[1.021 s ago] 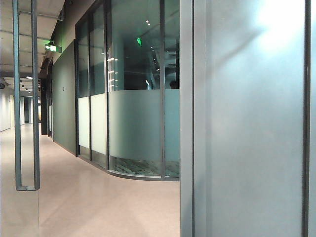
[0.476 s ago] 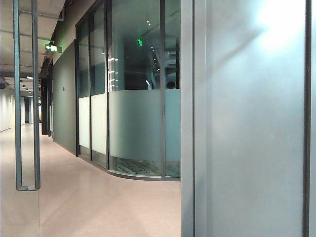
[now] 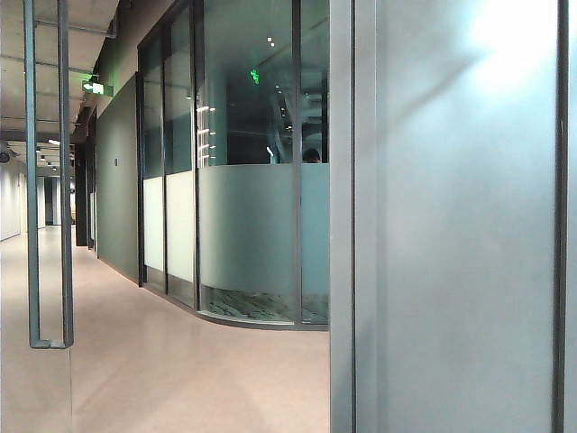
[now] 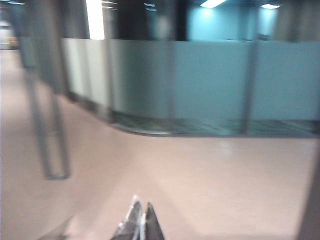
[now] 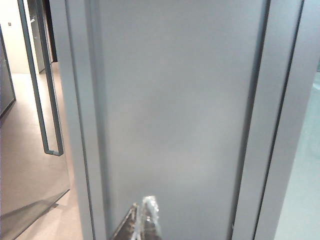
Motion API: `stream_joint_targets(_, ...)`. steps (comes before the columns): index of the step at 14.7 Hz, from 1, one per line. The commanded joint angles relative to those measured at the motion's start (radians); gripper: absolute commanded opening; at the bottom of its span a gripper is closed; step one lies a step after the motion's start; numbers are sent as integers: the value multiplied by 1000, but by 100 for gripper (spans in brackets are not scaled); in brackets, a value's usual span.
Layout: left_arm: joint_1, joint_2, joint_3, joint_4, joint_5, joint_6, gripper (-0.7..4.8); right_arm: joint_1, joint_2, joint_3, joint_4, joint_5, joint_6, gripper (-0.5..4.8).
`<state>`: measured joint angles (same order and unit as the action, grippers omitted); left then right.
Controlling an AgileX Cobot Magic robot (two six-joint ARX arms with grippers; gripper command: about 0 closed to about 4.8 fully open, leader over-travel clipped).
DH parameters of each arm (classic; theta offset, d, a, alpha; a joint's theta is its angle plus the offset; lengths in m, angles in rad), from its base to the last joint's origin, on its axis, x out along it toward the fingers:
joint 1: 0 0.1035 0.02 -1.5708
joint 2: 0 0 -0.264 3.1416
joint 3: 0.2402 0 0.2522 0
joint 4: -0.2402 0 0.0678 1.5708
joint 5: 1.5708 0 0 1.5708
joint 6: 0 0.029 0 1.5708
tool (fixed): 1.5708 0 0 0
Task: Raise the arm to find the leftmost switch on the wall and turn on the lights.
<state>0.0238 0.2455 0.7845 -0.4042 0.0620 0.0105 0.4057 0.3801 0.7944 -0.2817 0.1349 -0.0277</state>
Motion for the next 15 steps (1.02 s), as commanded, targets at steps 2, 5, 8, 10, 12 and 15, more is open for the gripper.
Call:
stream_joint_targets(2, 74, -90, -231, 35, 4, 1, -5, 2, 0, 4, 16, 2, 1, -1)
stream_joint_targets(5, 71, -205, -463, 204, 4, -55, -5, 2, 0, 4, 16, 2, 0, -1)
stream_joint_targets(8, 71, -241, -580, 241, 5, -105, -5, 1, 0, 4, 15, 2, 0, -1)
stream_joint_targets(10, 48, -241, -640, 242, 3, -123, -5, 2, 0, 4, 15, 2, 0, -1)
stream_joint_targets(12, 26, -241, -670, 256, 2, -122, -5, 1, 0, 4, 15, 2, 0, -1)
stream_joint_targets(15, 8, -241, -716, 328, 2, -123, -5, 2, 0, 4, 16, 2, 0, -1)
